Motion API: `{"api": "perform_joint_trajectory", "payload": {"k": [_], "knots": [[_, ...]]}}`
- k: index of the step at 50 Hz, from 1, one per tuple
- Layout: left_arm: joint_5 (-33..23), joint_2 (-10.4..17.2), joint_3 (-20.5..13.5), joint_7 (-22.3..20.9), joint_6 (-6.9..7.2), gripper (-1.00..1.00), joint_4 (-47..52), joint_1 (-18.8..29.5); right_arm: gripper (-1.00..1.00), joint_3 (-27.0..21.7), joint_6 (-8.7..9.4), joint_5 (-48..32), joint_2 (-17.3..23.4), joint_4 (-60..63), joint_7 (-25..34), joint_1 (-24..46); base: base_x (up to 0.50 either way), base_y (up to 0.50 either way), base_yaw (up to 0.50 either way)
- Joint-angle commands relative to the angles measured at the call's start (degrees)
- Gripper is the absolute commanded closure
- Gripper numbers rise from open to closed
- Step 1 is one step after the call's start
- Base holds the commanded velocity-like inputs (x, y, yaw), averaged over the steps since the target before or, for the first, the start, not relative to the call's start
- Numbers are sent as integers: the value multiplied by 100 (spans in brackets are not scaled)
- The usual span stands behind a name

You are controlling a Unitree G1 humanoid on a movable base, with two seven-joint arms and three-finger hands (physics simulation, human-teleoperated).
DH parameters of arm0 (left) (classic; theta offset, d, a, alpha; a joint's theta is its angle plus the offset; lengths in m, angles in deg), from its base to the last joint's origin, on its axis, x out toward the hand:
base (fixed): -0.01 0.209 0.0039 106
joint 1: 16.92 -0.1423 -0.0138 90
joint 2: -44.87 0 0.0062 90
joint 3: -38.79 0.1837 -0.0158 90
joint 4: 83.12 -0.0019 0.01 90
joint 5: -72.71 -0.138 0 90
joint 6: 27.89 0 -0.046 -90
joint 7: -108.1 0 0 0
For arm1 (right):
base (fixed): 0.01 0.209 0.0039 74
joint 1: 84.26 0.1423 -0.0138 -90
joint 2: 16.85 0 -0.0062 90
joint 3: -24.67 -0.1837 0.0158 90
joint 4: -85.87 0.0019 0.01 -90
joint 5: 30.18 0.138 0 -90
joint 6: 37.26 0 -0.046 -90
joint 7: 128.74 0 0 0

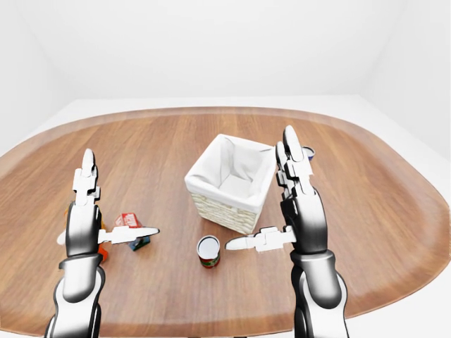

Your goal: Pick the milk and place it in the basket.

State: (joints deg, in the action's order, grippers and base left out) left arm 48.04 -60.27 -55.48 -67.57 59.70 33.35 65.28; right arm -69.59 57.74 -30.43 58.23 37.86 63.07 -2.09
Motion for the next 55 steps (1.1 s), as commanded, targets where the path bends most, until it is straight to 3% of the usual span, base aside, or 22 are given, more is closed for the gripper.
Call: {"api": "perform_joint_trajectory", "payload": {"k": [1, 20, 23, 27, 31, 34, 38, 42, 46, 55], "knots": [[-8, 3, -6, 19, 26, -100, -6, 14, -100, 11, 0, 3, -2, 5, 10, -15, 24, 0, 0], [-96, 56, -68, 126, 28, -100, -226, 160, -100, 25, 0, -82, -10, 8, -71, -17, 23, 0, 0], [-110, 112, -156, 207, -32, -100, -414, 282, -100, -3, 0, -50, -14, 22, -66, -27, 0, 0, 0], [-33, 208, -340, 204, 72, -100, -530, 507, -100, -22, 0, -32, -15, 34, -71, -15, 0, 0, 0], [-169, 491, -639, 464, -44, -100, -1107, 955, -100, -21, 0, -36, -16, 25, -73, -23, 0, 0, 0], [-26, 596, -747, 414, -74, -100, -1302, 1056, -100, -50, 0, -11, -21, 41, -86, -14, 0, 0, 0], [-72, 611, -768, 447, -177, -100, -1353, 959, -100, -49, 0, -38, -18, 27, -111, -9, 0, 0, 0], [-487, 663, -779, 508, -259, -100, -1470, 811, -100, -76, 0, -40, -17, 13, -125, 3, 0, 0, 0], [-838, 826, -879, 229, -259, -100, -1443, 643, -100, -86, 0, -32, -18, 6, -130, 8, 0, 0, 0], [-956, 814, -1102, -186, -259, -100, -1518, 535, -100, -101, 0, -42, -14, 28, -153, 22, 0, 0, 0]]}}
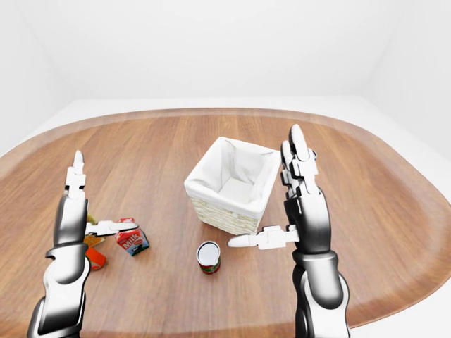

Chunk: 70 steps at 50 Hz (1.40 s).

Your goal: Pick the milk and place it in the basket.

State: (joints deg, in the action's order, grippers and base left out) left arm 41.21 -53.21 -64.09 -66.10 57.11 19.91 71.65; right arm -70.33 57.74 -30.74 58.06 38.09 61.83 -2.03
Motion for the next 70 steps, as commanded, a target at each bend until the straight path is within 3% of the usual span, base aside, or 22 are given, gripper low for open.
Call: {"api": "perform_joint_trajectory", "payload": {"k": [1, 17, 35, 52, 59, 70], "knots": [[-275, 106, -254, -360, 0, -100, -175, -114, -100, -32, 0, -11, 3, -17, -30, 23, 0, 0, 0], [-610, 53, -299, -217, 0, -100, -345, -249, -100, -33, 0, -16, 4, -44, -48, 46, 0, 0, 0], [-797, -34, 125, 96, 0, -100, -923, -318, -100, -16, 0, -30, 5, -51, -57, 35, 0, 0, 0], [-856, 105, 262, 359, 0, -100, -1579, -88, -100, -42, 0, -4, 3, 14, -44, 23, 0, 0, 0], [-1031, 280, 325, 814, 0, -100, -2364, 234, -100, -48, 0, 9, -2, 69, -38, 15, 0, 0, 0], [-1033, 418, 402, 1026, 0, -100, -2973, 502, -100, -40, 0, 4, -4, 72, -36, 7, 0, 0, 0]]}}
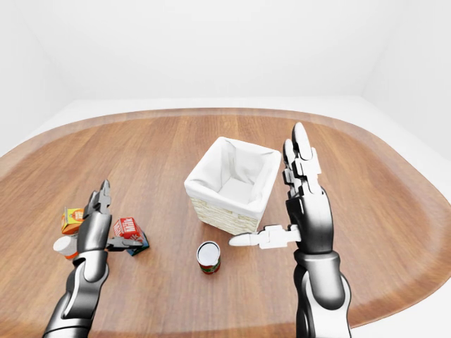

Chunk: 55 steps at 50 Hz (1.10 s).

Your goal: Pick the milk and place it in the basket.

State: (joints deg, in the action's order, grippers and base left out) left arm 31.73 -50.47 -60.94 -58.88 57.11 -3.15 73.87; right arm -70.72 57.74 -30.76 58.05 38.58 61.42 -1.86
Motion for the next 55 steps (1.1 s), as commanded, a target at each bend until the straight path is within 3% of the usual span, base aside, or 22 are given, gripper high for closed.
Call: {"api": "perform_joint_trajectory", "payload": {"k": [1, 4, 9, 28, 31, 36, 46, 47, 48, 49, 55], "knots": [[-85, 147, 89, 311, 0, -100, -678, 284, -100, -1, 0, 6, -3, 24, 5, -10, 0, 0, 0], [119, 142, 109, 109, 0, -100, -739, 309, -100, 1, 0, 9, -5, 18, 8, -16, 0, 0, 0], [63, 220, 153, 330, 0, -100, -1167, 522, -100, 13, 0, 8, -7, 48, 11, -24, 0, 0, 0], [171, 368, 258, 538, 0, -100, -2060, 910, -100, 59, 0, -31, -8, 9, 4, -43, 0, 0, 0], [231, 426, 291, 644, 0, -100, -2494, 1090, -100, 60, 0, -31, -9, 16, 4, -44, 0, 0, 0], [-25, 594, 478, 1315, 0, -100, -3694, 1489, -100, 58, 0, -35, -10, 14, -2, -39, 0, 0, 0], [179, 687, 607, 1258, 0, -100, -4505, 1800, -100, 53, 0, -28, -10, 53, -7, -34, 0, 0, 0], [225, 691, 615, 1168, 0, -27, -4540, 1806, -100, 49, 0, -26, -9, 58, -7, -33, 0, 0, 0], [287, 687, 607, 1106, 0, 74, -4545, 1801, -100, 47, 0, -23, -9, 59, -5, -33, 0, 0, 0], [398, 678, 579, 960, 0, 100, -4495, 1773, -100, 47, 0, -25, -8, 56, -7, -30, 0, 0, 0], [384, 676, 594, 944, 0, 100, -4375, 1749, -100, 39, 0, -19, -7, 66, -14, -11, 0, 0, 0]]}}
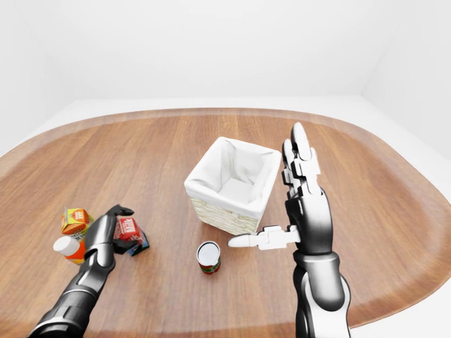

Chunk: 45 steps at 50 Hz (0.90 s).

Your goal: Pick the milk and place it in the basket.

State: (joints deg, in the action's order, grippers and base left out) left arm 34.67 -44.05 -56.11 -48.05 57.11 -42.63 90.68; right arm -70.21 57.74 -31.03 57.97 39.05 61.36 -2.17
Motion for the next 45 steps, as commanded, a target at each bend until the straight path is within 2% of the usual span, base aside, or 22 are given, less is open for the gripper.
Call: {"api": "perform_joint_trajectory", "payload": {"k": [1, 6, 15, 19, 23, 26, 30, 34, 45], "knots": [[97, 26, 104, -168, 0, 100, -335, 33, -100, -17, 0, 9, 4, 12, -9, 28, 0, 0, 0], [87, -12, 77, -279, 0, 100, -6, -99, -100, -29, 0, 15, 5, 19, -7, 25, 0, 0, 0], [152, -8, 23, -366, 0, 100, 48, -29, -100, -25, 0, 18, 4, 19, -3, 17, 0, 0, 0], [202, 39, -14, -547, 0, 100, 138, 168, -100, 2, 0, 3, 1, -3, 6, -10, 0, 0, 0], [-18, 157, 16, -302, 0, 100, -77, 549, -100, 6, 0, 2, 2, -8, 12, -9, 0, 0, 0], [-32, 212, -1, -323, 0, 100, -61, 685, -100, 0, 0, 2, 2, 0, 13, -7, 0, 0, 0], [149, 281, -103, -627, 0, 100, 240, 772, -100, 18, 0, -15, 1, -21, 14, -11, 0, 0, 0], [83, 346, -137, -720, 0, 100, 478, 814, -100, 34, 0, -25, -2, -14, 8, -20, 0, 0, 0], [-45, 426, -313, -1339, 0, 100, 1575, 838, -100, 43, 0, -30, -1, -32, 2, -16, 0, 0, 0]]}}
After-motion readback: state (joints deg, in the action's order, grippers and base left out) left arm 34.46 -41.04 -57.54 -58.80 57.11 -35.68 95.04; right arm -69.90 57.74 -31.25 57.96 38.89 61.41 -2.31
